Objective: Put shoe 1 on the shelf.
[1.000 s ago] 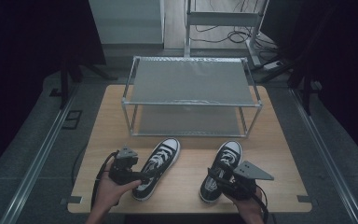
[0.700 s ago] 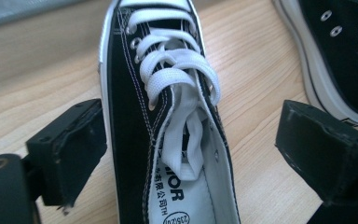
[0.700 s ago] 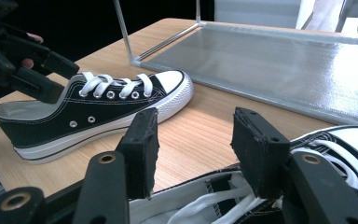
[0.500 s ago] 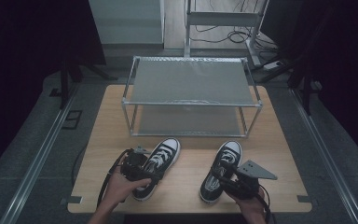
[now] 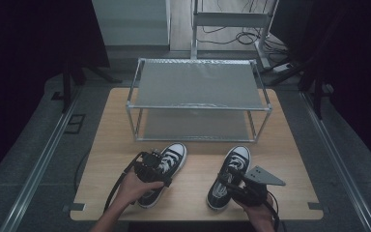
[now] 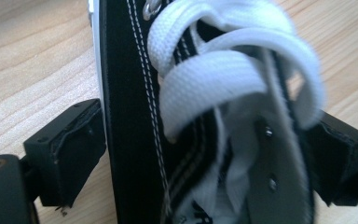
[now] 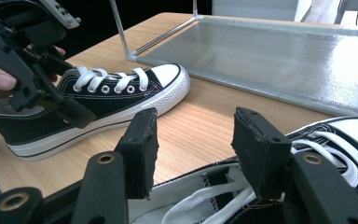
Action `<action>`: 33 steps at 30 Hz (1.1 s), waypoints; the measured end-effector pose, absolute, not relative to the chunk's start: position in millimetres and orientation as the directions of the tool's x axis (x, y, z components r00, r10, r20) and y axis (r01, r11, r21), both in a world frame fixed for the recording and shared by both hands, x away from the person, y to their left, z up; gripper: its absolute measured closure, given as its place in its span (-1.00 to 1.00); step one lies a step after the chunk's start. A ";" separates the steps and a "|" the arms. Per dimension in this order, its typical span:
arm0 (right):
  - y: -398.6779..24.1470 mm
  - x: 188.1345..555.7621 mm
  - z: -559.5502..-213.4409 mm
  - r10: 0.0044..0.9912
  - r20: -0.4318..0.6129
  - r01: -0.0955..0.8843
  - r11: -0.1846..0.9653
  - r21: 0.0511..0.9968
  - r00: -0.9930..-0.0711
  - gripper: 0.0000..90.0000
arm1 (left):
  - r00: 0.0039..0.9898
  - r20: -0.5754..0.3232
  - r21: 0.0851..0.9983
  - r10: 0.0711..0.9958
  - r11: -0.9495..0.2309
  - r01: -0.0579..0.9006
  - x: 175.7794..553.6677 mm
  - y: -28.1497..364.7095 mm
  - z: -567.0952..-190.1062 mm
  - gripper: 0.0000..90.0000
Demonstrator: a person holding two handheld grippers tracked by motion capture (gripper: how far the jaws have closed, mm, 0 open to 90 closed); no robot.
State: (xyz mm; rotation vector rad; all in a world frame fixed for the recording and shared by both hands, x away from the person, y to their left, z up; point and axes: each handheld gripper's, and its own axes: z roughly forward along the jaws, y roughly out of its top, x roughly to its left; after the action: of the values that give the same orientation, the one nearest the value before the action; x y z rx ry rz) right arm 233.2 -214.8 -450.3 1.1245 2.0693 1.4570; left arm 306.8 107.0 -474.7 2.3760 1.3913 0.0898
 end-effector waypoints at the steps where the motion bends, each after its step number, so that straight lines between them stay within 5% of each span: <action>1: -214.9 233.2 -450.4 0.778 0.140 0.395 0.147 0.907 -0.612 0.11 | 0.500 -0.117 0.337 0.858 -0.440 0.833 308.4 104.9 -476.1 -0.76; 20: -216.9 235.2 -454.0 0.785 0.143 0.404 0.146 0.903 -0.602 0.12 | 0.549 -0.207 0.366 0.810 -0.456 0.811 311.5 119.7 -475.3 -0.60; 33: -223.4 237.0 -453.3 0.799 0.149 0.407 0.128 0.904 -0.583 0.13 | 0.596 -0.303 0.481 0.744 -0.420 0.769 306.9 110.6 -459.9 -0.59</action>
State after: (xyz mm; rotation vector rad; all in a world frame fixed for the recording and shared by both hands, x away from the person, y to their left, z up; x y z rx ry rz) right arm 237.0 -223.4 -453.3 1.1658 2.0416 1.4426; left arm 306.9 110.6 -459.9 2.2389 1.1940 -0.0571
